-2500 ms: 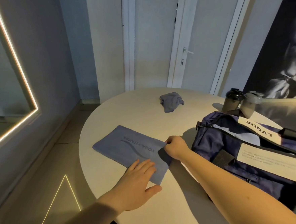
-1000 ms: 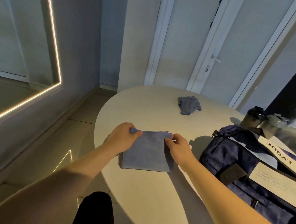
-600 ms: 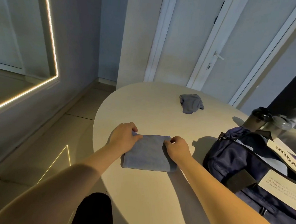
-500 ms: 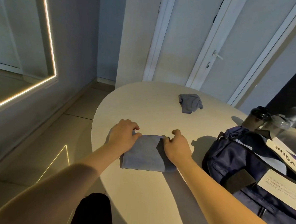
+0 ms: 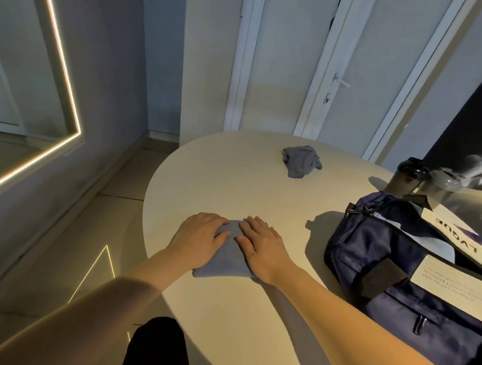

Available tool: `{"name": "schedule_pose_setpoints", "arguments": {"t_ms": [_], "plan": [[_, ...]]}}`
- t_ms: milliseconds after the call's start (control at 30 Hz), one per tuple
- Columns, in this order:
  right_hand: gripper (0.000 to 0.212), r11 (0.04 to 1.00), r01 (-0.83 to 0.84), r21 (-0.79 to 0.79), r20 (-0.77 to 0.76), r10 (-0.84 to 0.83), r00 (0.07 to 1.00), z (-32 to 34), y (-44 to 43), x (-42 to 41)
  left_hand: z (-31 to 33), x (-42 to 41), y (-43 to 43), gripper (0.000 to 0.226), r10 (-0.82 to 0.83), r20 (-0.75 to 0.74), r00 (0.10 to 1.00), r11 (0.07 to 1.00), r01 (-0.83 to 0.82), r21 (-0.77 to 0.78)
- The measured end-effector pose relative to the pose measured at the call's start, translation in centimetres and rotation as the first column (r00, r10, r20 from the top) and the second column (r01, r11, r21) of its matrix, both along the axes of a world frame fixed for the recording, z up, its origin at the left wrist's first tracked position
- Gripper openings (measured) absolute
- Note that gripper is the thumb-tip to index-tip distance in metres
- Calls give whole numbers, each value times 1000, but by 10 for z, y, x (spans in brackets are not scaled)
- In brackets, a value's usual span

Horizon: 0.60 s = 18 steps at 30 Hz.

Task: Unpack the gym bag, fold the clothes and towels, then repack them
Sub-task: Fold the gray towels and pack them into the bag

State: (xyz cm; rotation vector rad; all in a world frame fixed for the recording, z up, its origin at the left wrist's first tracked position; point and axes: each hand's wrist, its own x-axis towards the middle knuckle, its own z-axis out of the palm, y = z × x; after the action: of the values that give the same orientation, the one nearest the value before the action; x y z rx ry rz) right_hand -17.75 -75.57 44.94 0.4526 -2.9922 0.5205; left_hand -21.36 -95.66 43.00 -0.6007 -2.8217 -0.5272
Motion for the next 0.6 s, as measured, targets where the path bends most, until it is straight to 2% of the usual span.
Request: {"name": "schedule_pose_setpoints", "arguments": {"t_ms": [67, 167, 233, 333, 367, 400, 433, 467, 533, 600], "plan": [[56, 999, 50, -8, -18, -50, 999, 6, 1, 8, 3, 1, -1, 38, 11, -11, 1000, 999, -11, -32], [47, 947, 254, -195, -149, -285, 947, 20, 9, 35, 17, 5, 0, 37, 51, 30, 998, 992, -47, -118], [45, 873, 381, -304, 5, -398, 917, 32, 17, 56, 31, 7, 1, 35, 98, 140, 985, 986, -77, -146], [40, 795, 507, -332, 377, -381, 844, 47, 20, 82, 55, 10, 2, 36, 162, 431, 888, 987, -137, -87], [35, 724, 550, -416, 492, -330, 806, 50, 17, 90, 62, 10, 2, 39, 167, 515, 841, 986, -153, -71], [34, 609, 599, -519, 590, -252, 767, 53, 13, 94, 69, 9, 3, 43, 167, 574, 802, 985, -158, -66], [34, 503, 636, -585, 649, -181, 739, 54, 9, 97, 74, 7, 3, 48, 162, 604, 780, 986, -148, -73], [36, 442, 651, -617, 672, -133, 728, 56, 6, 98, 77, 6, 3, 51, 152, 619, 770, 988, -130, -81], [31, 392, 661, -639, 676, -123, 726, 62, -3, 100, 81, 7, 6, 50, 130, 623, 771, 991, -89, -96], [9, 357, 653, -668, 666, -105, 738, 68, -10, 105, 83, 13, 9, 41, 97, 616, 781, 995, -57, -84]]}}
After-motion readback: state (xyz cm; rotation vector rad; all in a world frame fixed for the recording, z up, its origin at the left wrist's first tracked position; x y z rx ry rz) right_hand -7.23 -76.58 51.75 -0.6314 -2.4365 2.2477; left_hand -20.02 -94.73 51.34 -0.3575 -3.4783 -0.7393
